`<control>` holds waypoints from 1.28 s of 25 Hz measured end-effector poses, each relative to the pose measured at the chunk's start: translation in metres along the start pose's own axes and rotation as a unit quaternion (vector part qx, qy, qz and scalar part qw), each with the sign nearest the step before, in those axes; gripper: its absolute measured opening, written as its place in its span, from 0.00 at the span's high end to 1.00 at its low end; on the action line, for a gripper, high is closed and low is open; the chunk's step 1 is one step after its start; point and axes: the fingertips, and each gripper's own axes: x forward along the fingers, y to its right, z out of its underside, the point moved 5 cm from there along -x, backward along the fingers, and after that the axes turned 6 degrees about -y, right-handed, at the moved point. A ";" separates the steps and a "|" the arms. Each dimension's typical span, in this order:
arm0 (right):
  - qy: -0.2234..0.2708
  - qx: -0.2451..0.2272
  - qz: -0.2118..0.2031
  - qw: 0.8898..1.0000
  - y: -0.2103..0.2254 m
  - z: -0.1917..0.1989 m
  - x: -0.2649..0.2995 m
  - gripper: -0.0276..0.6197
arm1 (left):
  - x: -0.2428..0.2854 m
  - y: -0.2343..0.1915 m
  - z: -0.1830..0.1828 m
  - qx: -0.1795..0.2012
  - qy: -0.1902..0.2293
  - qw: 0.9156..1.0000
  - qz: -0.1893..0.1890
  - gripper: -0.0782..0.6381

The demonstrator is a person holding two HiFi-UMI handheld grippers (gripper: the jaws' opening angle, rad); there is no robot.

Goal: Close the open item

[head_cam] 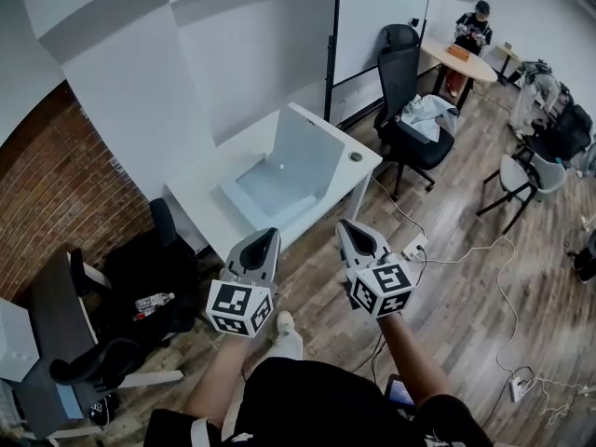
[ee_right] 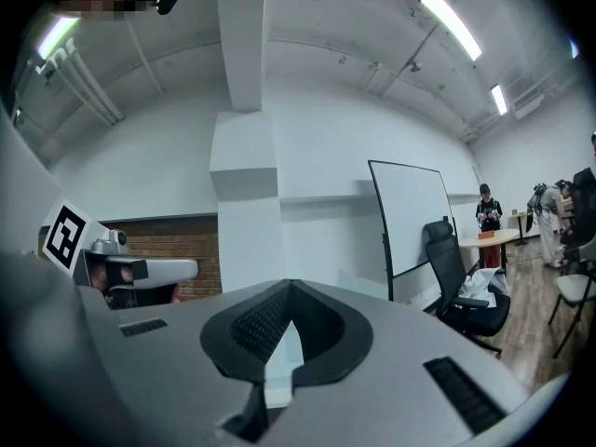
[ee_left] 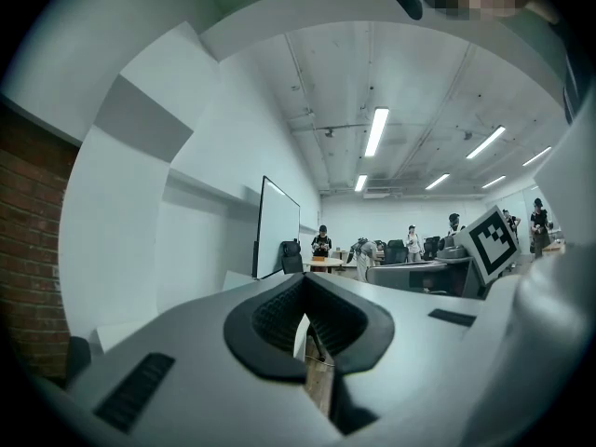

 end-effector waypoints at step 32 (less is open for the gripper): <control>-0.021 -0.011 0.019 1.000 0.034 -0.056 0.235 0.90 | 0.138 -0.200 -0.026 -0.031 0.003 0.999 0.020 0.88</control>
